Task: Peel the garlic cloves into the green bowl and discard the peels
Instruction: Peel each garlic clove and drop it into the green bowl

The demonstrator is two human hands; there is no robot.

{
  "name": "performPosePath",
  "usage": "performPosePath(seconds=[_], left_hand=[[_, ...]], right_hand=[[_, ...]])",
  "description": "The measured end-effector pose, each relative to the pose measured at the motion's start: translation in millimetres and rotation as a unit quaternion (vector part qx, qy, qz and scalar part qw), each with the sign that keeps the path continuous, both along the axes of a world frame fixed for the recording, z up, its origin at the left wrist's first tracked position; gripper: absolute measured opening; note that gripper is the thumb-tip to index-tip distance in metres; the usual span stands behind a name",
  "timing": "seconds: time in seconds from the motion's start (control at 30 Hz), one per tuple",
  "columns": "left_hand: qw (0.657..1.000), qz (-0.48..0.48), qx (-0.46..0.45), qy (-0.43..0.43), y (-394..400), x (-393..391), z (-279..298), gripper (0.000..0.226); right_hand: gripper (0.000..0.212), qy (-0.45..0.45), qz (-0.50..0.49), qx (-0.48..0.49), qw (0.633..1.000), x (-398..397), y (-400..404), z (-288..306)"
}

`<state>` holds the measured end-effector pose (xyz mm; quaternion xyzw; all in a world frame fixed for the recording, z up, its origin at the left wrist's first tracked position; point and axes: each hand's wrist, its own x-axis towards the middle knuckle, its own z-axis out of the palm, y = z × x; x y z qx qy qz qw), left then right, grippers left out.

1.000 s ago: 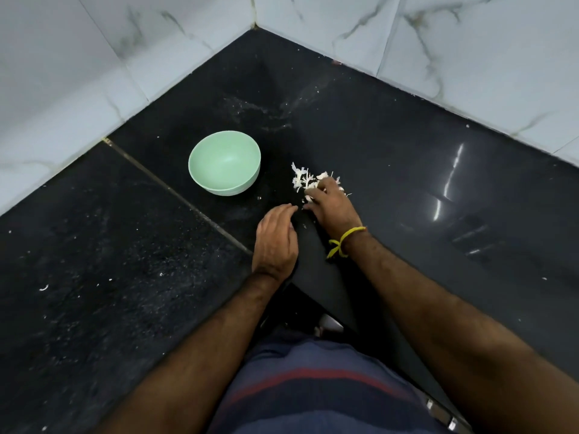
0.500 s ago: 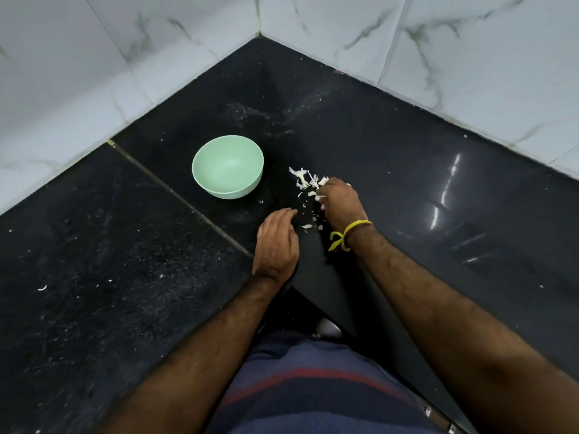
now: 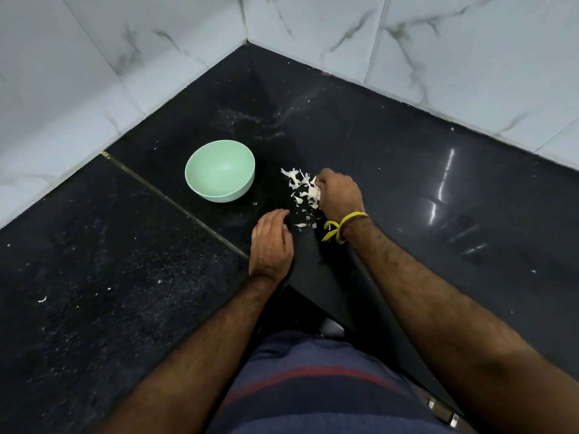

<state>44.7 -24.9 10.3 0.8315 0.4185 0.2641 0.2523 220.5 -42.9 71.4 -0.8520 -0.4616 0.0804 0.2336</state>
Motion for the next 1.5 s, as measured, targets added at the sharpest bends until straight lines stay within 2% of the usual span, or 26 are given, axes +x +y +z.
performPosePath(seconds=[0.17,0.3,0.4,0.53,0.6,0.67,0.73,0.8,0.87,1.13,1.37,1.5], left_hand=[[1.0,0.0,-0.002,-0.002,1,2,-2,0.04],[1.0,-0.002,-0.002,-0.001,3,2,-3,0.04],[1.0,0.0,0.003,0.001,3,3,-3,0.04],[1.0,-0.005,0.016,0.005,3,3,-3,0.044],[1.0,-0.005,0.019,0.009,3,3,-3,0.044],[1.0,-0.004,0.023,0.012,3,3,-4,0.044],[1.0,-0.005,0.023,0.012,2,3,-3,0.045],[1.0,-0.008,0.023,0.009,1,2,-3,0.045],[1.0,-0.008,0.025,0.001,0,0,-3,0.044],[0.999,-0.011,0.025,-0.028,-16,-22,-9,0.037],[1.0,0.004,0.003,-0.022,-19,-29,-9,0.037],[1.0,-0.006,-0.006,-0.006,-19,-27,-4,0.039]], right_hand=[[0.019,0.052,-0.061,0.07,0.994,1,3,10],[0.015,0.16,-0.098,0.069,0.98,4,5,1],[0.013,0.242,-0.12,0.106,0.957,2,2,-6],[0.018,0.266,-0.126,0.131,0.947,-5,-14,-9],[0.013,0.375,-0.127,0.148,0.906,-10,-22,-10],[0.012,0.49,-0.128,0.157,0.848,-17,-30,-10],[0.014,0.569,-0.136,0.163,0.794,-21,-38,-8],[0.013,0.623,-0.141,0.159,0.753,-22,-44,-4],[0.012,0.645,-0.152,0.146,0.734,-22,-48,0],[0.01,0.613,-0.117,0.109,0.773,-35,-73,-5],[0.007,0.472,-0.078,0.011,0.878,-46,-73,-16],[0.015,0.42,-0.093,-0.039,0.902,-49,-69,-20]])
